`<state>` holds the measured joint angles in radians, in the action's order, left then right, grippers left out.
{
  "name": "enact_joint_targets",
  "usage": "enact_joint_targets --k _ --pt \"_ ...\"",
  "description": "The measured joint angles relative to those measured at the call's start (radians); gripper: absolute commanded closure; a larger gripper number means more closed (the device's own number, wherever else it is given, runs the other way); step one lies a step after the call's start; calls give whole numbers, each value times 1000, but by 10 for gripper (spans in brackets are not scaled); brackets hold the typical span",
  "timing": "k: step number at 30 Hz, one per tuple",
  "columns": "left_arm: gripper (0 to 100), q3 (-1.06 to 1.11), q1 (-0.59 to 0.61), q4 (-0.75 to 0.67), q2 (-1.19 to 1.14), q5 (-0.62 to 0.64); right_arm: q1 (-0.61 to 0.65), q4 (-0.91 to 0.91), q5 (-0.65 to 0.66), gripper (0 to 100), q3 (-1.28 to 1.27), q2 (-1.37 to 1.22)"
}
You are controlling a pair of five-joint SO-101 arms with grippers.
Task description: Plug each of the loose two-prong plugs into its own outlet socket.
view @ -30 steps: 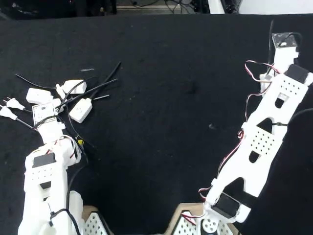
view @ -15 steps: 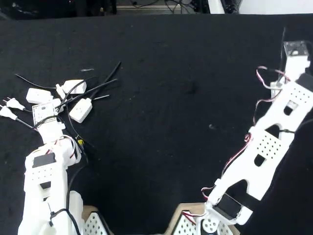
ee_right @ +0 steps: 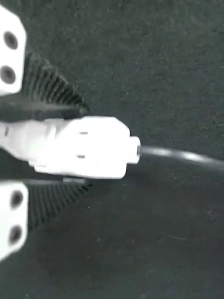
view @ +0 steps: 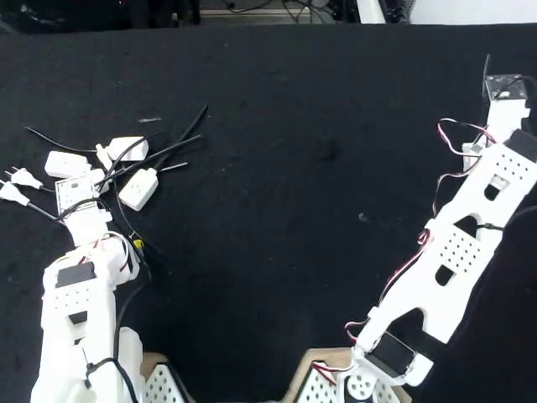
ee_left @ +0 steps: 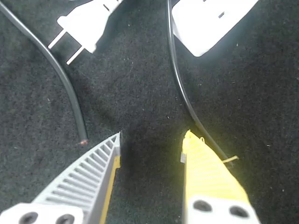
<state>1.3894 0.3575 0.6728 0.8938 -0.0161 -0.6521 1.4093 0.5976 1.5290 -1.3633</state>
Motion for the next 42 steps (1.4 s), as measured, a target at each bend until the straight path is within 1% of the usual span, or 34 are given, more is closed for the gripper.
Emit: enact_joint_targets --k 2,10,15,24,26,29,33,35,42 --pt "788 0 0 0 0 0 0 -3 0 696 0 0" --pt "788 0 0 0 0 0 -5 -86 0 694 8 -3" --pt "788 0 0 0 0 0 -5 -84 2 694 78 -3" --pt "788 0 0 0 0 0 -5 -37 3 694 86 -3" --pt "788 0 0 0 0 0 -5 -37 -15 694 86 -3" --pt "788 0 0 0 0 0 3 -37 -78 694 86 15" --pt "788 0 0 0 0 -2 37 -37 -149 694 86 104" --pt "788 0 0 0 0 -2 63 -25 -160 694 86 150" --pt "788 0 0 0 0 -2 198 126 -170 698 86 276"
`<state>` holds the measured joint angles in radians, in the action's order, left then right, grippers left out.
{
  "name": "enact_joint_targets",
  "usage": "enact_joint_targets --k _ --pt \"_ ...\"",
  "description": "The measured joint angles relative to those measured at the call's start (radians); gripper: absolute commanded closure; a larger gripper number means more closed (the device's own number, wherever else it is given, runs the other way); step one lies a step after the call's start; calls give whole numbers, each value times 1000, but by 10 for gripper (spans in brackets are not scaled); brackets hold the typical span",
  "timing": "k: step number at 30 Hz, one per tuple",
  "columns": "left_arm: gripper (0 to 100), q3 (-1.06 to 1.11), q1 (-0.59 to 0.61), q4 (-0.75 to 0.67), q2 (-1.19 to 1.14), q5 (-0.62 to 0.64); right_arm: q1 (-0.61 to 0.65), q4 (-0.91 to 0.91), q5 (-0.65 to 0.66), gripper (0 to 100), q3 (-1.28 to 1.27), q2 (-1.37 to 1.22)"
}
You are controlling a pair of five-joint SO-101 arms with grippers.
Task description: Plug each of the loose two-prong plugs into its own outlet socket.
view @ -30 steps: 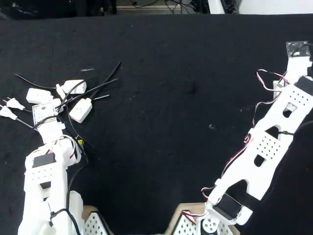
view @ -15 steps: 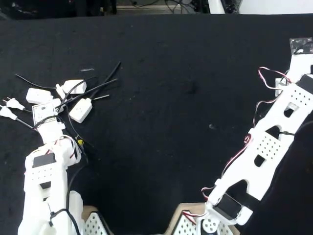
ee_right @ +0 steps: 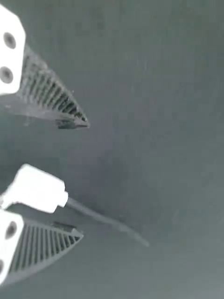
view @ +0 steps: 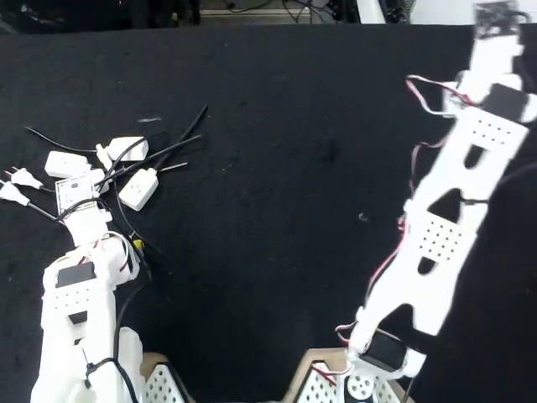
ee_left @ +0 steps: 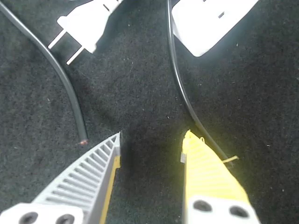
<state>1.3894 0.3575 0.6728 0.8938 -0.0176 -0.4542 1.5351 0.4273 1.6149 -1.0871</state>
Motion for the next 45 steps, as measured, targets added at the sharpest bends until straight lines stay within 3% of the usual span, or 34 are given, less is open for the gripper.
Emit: enact_joint_targets --k 6,15,26,30,35,45 --pt "788 0 0 0 0 0 124 187 -92 851 0 49" --pt "788 0 0 0 0 0 273 199 -245 860 -40 66" --pt "788 0 0 0 0 0 442 199 -288 860 -591 427" --pt "788 0 0 0 0 0 451 186 -288 860 -750 548" --pt "788 0 0 0 0 0 436 40 -258 860 -999 563" --pt "788 0 0 0 0 0 241 -402 -146 860 -1432 563"
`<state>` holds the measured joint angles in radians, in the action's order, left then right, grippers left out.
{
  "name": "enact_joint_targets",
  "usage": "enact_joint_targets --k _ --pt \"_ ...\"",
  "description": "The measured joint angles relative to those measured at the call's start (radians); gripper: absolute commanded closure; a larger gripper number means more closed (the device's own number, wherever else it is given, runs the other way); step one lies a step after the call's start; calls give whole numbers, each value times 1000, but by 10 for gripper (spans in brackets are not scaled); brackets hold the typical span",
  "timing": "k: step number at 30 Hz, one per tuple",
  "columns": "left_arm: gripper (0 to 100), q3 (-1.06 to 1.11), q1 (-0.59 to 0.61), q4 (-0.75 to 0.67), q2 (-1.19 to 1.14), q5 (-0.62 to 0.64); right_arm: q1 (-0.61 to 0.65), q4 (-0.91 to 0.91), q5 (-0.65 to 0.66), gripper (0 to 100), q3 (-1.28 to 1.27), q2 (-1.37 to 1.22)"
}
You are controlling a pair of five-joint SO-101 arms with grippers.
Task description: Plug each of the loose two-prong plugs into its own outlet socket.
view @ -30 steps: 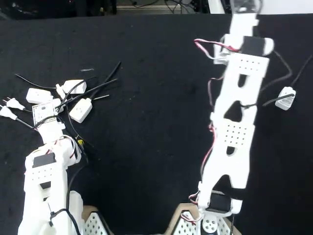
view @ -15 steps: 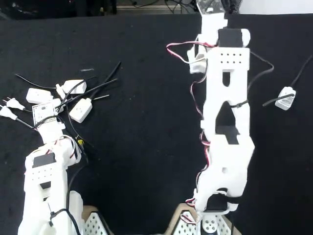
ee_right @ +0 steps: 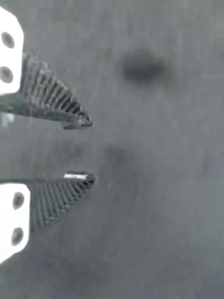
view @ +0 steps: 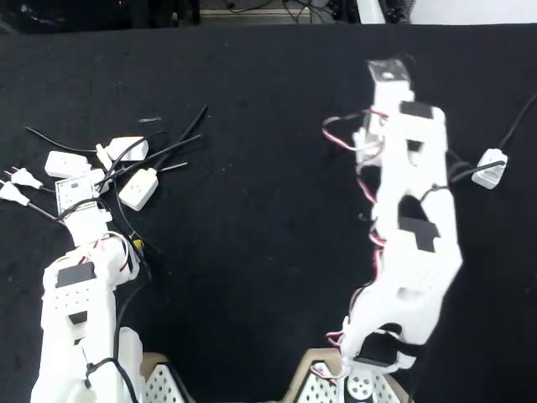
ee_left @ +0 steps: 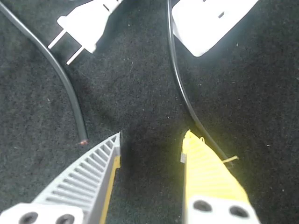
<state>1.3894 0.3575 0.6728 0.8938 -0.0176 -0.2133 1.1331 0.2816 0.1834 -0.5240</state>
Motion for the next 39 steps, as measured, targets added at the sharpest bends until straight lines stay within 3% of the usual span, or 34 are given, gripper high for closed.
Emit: enact_joint_targets --k 7,17,31,39 --pt "788 0 0 0 0 0 -152 -127 80 860 -120 0" --pt "788 0 0 0 0 0 -292 -483 189 860 -342 38" --pt "788 0 0 0 0 0 -480 -528 253 860 -347 92" --pt "788 0 0 0 0 0 -485 -514 310 861 -347 101"
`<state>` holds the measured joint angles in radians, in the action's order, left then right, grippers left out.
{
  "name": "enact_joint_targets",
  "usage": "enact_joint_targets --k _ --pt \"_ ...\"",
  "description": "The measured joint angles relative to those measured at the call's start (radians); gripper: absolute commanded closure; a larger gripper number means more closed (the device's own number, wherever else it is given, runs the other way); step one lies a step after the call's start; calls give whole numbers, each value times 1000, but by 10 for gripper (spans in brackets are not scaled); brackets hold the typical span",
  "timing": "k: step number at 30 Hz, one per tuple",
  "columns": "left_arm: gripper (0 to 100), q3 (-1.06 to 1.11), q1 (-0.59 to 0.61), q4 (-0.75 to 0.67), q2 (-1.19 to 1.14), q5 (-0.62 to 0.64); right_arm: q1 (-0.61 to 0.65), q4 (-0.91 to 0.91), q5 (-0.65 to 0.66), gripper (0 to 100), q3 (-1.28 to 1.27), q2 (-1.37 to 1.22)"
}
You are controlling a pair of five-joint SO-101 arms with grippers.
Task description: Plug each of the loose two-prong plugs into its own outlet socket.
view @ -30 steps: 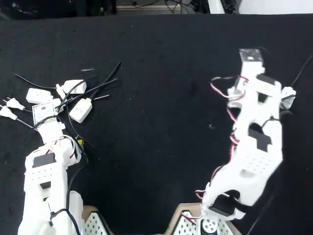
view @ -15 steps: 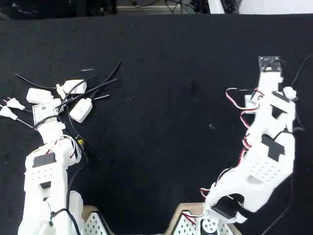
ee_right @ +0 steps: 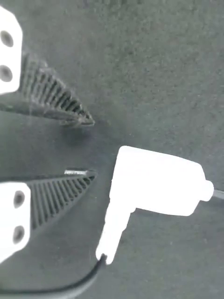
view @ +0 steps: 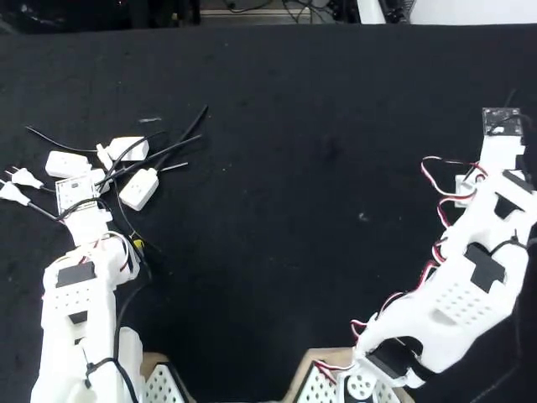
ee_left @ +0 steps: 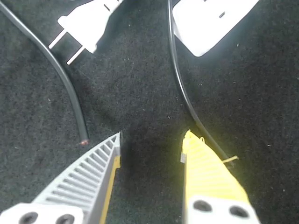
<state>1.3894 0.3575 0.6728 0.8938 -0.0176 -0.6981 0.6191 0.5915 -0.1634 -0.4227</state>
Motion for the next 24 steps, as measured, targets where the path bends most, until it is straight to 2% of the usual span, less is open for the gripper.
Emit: enact_joint_targets --k 6,18,24 --pt "788 0 0 0 0 0 48 12 0 861 0 0" --pt "788 0 0 0 0 0 55 -192 -32 864 0 -28" --pt "788 0 0 0 0 0 66 -227 -32 863 2 -68"
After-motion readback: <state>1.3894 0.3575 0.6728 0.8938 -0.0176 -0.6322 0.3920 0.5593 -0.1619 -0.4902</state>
